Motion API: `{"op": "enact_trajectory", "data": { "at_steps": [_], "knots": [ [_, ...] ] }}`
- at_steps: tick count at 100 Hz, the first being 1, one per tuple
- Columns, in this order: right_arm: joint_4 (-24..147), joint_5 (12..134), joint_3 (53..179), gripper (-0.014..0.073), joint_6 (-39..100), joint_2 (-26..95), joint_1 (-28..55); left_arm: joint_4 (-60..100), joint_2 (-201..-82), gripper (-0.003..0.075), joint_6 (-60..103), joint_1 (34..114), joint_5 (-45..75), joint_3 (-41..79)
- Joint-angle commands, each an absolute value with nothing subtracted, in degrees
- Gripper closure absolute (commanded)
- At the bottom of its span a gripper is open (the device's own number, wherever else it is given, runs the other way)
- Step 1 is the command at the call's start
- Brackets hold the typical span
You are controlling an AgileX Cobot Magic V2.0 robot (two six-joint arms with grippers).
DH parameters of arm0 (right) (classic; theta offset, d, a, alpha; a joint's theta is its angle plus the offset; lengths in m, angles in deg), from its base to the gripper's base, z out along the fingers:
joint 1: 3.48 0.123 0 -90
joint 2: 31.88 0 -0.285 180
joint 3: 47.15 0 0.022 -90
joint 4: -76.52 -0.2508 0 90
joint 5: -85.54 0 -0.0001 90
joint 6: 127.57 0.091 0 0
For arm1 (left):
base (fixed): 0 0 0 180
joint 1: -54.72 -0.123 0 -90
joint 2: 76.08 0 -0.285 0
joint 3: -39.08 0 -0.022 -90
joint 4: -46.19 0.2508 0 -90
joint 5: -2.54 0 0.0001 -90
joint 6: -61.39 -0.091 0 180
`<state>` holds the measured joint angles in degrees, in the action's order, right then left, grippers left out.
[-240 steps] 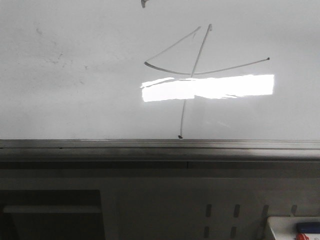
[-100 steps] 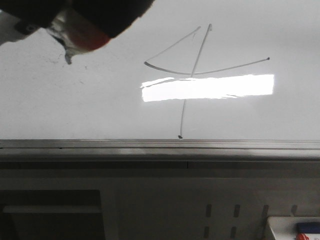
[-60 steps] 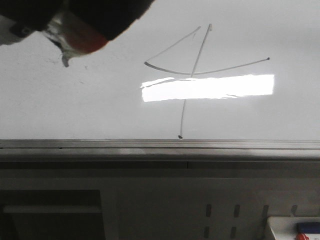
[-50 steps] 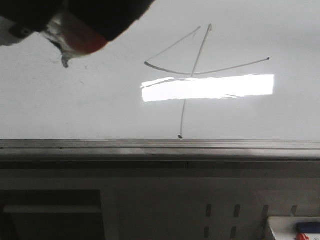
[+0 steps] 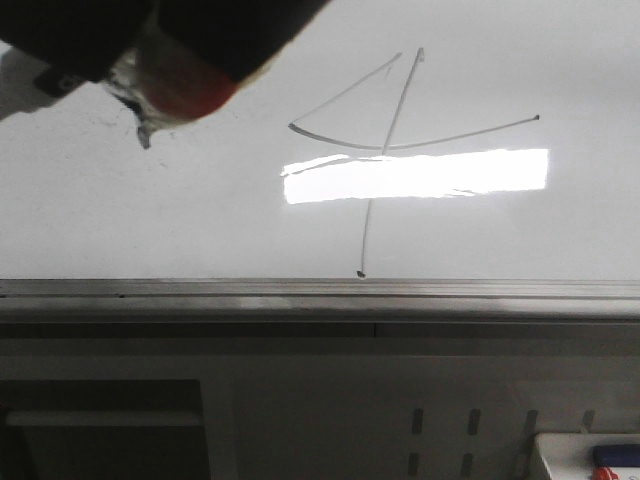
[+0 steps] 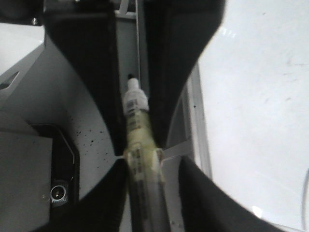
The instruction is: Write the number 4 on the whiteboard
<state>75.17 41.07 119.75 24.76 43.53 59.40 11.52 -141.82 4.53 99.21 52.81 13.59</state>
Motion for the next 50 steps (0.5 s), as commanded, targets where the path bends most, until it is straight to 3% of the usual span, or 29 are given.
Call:
{"op": "enact_trajectory", "data": {
  "at_steps": [1,9,23,30,44,50],
  "knots": [
    [76.5,46.9,121.7,0.0189,24.8,39.8,57.3,9.6,-141.6,0.0741,7.6,98.8,49.5,15.1],
    [76.5,47.6,121.7,0.0165,26.0,37.4,54.4,9.6,-141.6,0.0741,11.4,97.7,46.4,14.8],
    [76.5,47.6,121.7,0.0225,29.9,32.4,48.1,9.1,-141.6,0.0741,17.5,95.1,36.0,12.0],
    [76.5,47.1,121.6,0.0323,33.2,30.1,45.3,8.0,-141.6,0.0741,19.5,94.7,29.9,9.7],
    [76.5,48.0,117.5,0.0669,35.5,24.9,42.5,-1.4,-141.6,0.0741,19.5,94.7,14.6,3.9],
    [76.8,49.7,114.3,0.0643,36.9,22.3,42.3,-5.3,-142.0,0.0741,19.5,94.7,8.0,1.8]
  ]
}}
